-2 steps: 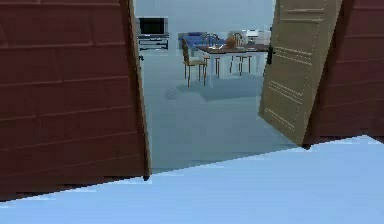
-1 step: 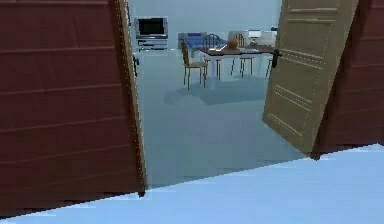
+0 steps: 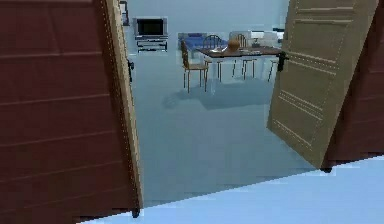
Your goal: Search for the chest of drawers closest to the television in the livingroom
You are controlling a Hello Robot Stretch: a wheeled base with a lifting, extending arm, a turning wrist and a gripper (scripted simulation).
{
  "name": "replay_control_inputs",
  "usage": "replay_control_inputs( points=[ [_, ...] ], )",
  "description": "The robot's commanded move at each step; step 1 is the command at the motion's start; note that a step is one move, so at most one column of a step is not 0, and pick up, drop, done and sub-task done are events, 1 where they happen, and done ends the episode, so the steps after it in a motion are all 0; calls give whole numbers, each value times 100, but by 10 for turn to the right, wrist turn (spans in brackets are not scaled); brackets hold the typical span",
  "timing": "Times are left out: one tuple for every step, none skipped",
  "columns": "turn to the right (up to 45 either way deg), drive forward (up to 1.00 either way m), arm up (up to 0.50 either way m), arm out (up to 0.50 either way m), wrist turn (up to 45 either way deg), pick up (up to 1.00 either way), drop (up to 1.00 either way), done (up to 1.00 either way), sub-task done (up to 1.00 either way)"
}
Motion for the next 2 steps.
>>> replay_control_inputs(
  points=[
    [150, 0, 0, 0, 0, 0, 0, 0, 0],
    [0, 100, 0, 0, 0, 0, 0, 0, 0]
  ],
)
